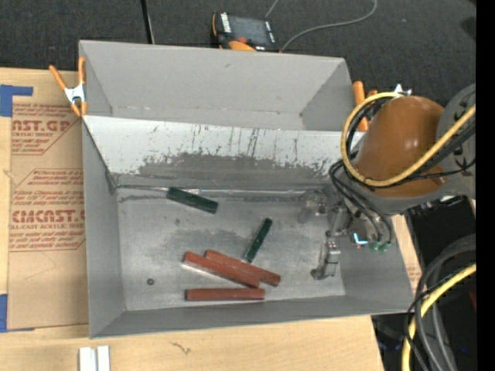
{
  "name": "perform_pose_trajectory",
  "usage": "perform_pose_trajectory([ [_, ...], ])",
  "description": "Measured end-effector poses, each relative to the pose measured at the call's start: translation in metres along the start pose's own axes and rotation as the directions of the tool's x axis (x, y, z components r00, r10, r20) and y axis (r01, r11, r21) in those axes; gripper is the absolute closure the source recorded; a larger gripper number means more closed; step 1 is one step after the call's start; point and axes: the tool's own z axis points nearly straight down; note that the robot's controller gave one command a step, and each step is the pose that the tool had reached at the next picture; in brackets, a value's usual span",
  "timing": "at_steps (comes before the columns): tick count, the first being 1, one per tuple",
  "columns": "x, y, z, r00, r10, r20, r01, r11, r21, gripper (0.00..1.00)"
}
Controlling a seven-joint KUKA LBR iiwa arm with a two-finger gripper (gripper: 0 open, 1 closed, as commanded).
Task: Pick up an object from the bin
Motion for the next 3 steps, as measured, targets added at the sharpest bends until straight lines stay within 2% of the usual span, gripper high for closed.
perform_pose_trajectory([
  [1, -0.014, 0.059, 0.113, 0.987, -0.162, 0.005, 0.162, 0.987, -0.001, 0.00],
  [2, 0.007, 0.064, 0.114, 0.999, -0.038, 0.017, 0.038, 0.999, 0.001, 0.00],
  [3, 0.012, 0.072, 0.113, 0.999, -0.027, 0.022, 0.027, 1.000, 0.001, 0.00],
])
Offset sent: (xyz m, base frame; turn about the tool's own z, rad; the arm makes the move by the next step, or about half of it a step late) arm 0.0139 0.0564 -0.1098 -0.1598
